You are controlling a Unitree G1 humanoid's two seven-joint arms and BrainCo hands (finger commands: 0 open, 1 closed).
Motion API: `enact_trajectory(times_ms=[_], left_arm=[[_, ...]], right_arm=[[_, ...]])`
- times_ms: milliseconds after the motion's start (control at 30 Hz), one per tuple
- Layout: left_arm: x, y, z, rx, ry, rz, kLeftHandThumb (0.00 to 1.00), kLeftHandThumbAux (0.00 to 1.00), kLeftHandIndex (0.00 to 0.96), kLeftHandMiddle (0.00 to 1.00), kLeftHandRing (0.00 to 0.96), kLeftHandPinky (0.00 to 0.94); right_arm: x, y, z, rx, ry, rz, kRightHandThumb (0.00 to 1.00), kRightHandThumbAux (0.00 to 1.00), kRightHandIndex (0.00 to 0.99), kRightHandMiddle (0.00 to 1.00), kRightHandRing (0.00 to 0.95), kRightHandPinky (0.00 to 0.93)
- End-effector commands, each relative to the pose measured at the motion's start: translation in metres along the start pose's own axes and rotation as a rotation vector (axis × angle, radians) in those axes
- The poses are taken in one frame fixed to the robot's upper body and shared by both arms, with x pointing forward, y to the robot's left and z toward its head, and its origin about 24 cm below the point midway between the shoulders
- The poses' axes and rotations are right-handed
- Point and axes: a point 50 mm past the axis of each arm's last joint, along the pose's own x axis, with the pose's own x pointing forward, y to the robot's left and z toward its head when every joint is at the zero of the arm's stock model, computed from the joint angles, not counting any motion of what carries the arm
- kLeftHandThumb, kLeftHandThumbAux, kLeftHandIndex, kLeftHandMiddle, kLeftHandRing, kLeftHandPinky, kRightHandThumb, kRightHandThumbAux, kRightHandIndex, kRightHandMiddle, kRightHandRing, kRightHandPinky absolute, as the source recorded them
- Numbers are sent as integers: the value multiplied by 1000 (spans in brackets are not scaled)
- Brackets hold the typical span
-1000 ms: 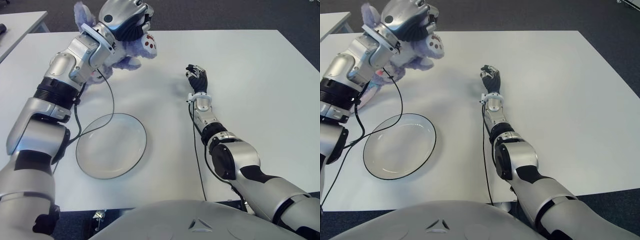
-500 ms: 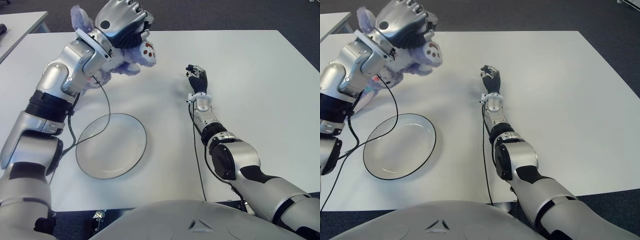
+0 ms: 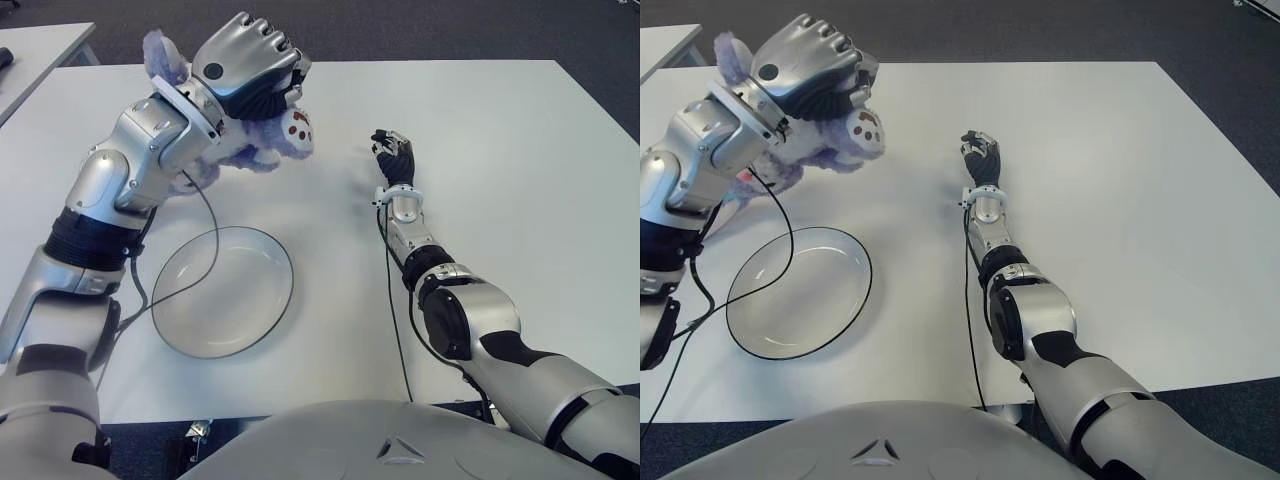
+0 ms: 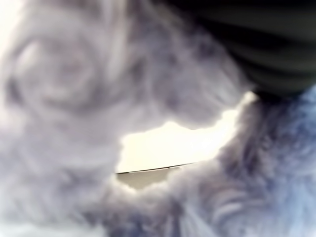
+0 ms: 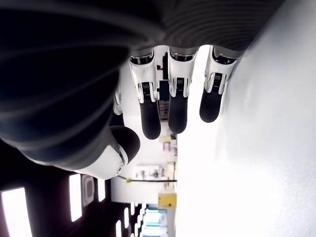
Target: Put the doll into the plate.
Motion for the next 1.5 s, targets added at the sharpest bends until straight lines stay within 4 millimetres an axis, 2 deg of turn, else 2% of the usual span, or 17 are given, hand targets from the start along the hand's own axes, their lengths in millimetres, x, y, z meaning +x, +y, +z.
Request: enact_trajectory(times_ms=[33,733,1100,1133,1167,1200,1233,1267,1500], left_arm=[[-10,0,4,13,-9,-57,839,645,753,829,830,813],[-32,11,13,35,-78,-23,816,656,749,826,832,851],[-31,18,24,42,-150,-80,819,662,748,836,846,867],[-31,19,26,50,-161,-86,815,661,702,829,841,829],[-31,22,28,68,-173,-93,814,661,693,827,840,822],[-31,23,30,81,-180,-98,757,685,506,812,826,774],[-32,25,31,108,-190,-103,747,690,475,810,824,766],[-32,27,31,126,-197,-107,739,693,450,793,809,738],[-45,41,31,257,-222,-143,729,696,435,745,767,704]], right_arm=[[-78,30,-103,-3,490,65,701,737,408,234,185,173],[-76,28,-102,-40,477,79,702,738,407,237,187,158],[-75,27,-102,-50,481,84,700,739,405,233,183,168],[-75,27,-102,-52,480,83,700,739,405,234,186,177],[-75,27,-102,-55,479,82,700,739,405,234,187,179],[-75,27,-102,-56,478,81,700,739,404,235,188,181],[-75,27,-102,-59,476,80,700,739,404,235,188,181],[-75,27,-101,-61,475,80,700,739,404,235,189,181],[-74,27,-101,-74,469,89,699,740,404,243,197,184]])
